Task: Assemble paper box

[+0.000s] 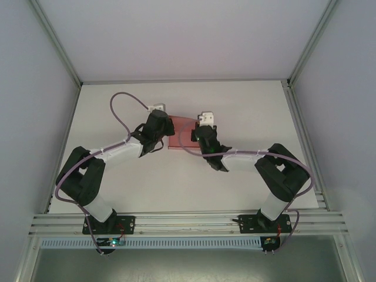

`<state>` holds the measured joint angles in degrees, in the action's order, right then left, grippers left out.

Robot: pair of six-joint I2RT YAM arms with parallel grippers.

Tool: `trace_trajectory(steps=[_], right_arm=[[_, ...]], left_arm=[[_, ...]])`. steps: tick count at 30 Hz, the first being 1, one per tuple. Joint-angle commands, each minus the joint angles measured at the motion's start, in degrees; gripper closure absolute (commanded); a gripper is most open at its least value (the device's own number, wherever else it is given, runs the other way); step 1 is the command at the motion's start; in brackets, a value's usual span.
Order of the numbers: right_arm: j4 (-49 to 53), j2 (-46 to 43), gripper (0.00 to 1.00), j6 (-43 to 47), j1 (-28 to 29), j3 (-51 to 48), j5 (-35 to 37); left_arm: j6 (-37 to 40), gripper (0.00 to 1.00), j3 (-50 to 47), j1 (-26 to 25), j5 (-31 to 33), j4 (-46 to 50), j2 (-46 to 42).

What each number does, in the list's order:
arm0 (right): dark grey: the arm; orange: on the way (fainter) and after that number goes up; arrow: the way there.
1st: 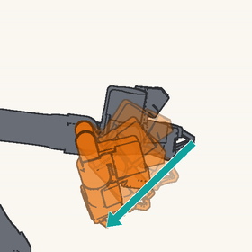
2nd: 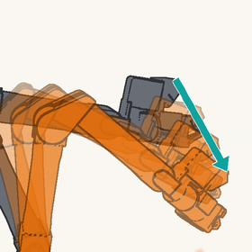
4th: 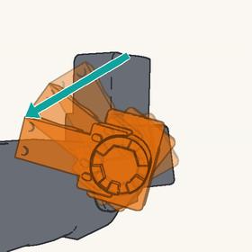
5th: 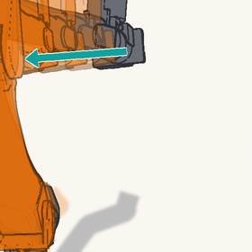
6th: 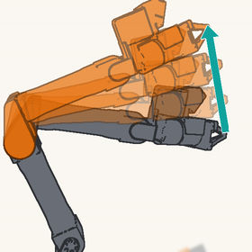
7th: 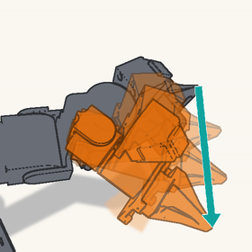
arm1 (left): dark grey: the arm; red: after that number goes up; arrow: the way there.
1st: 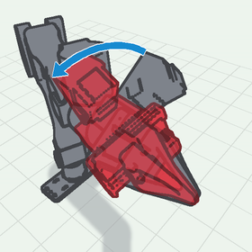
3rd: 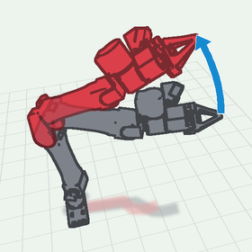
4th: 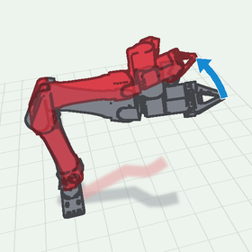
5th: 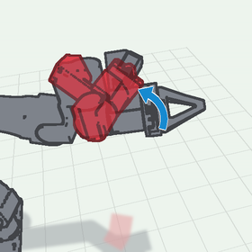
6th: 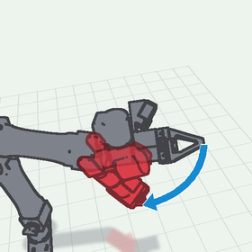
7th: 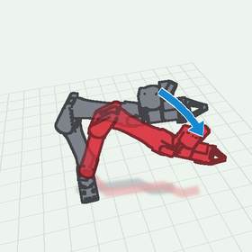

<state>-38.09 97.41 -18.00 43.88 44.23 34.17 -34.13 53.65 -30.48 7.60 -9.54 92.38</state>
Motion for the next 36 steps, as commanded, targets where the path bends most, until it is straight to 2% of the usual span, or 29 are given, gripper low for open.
trace_trajectory(steps=[1,4,10,13,14,18,23,25,28,31,33,36], right_arm=[[-22.1,1.7,1.0,0.9,3.4,-3.6,4.6],[-29.6,3.0,1.0,5.3,4.8,-8.0,4.3],[-35.4,3.2,1.0,11.0,6.0,-15.4,3.1],[-36.9,2.6,1.0,15.3,6.8,-17.6,2.7],[-37.1,2.6,1.0,16.4,7.1,-18.0,3.0],[-37.2,2.9,1.0,18.3,7.8,-19.6,1.6],[-37.5,3.8,1.0,22.4,9.2,-20.9,2.5],[-37.7,4.3,1.0,23.4,9.3,-21.3,2.1],[-37.8,4.7,1.0,23.7,9.3,-22.0,1.2],[-38.3,4.6,1.0,23.2,9.3,-23.0,0.5],[-37.9,4.5,1.0,23.2,9.4,-23.5,-0.5],[-38.6,4.9,0.99,23.3,9.4,-24.6,-2.1]], left_arm=[[0.3,0.91,-4.6,-2.1,-1.1,-6.4,-1.6],[2.5,0.91,-8.3,-2.6,-0.1,-8.7,-2.0],[2.9,0.89,-17.1,-3.2,-1.4,-14.4,-4.3],[3.2,0.88,-20.0,-3.5,0.3,-12.3,-7.5],[3.5,0.84,-20.4,-3.5,0.9,-10.5,-8.7],[3.7,0.66,-20.0,-3.5,2.8,-0.2,-14.0],[3.7,0.24,-17.5,-3.5,0.8,13.9,-21.8],[3.5,0.01,-16.1,-3.6,-0.8,19.3,-25.7],[2.4,0.0,-13.4,-3.6,-4.1,25.6,-31.9],[-3.0,0.0,-8.8,-3.3,0.8,32.5,-34.4],[-5.7,0.0,-5.6,-1.8,0.6,35.4,-32.3],[-7.1,0.0,-2.5,2.7,-7.3,33.4,-25.2]])
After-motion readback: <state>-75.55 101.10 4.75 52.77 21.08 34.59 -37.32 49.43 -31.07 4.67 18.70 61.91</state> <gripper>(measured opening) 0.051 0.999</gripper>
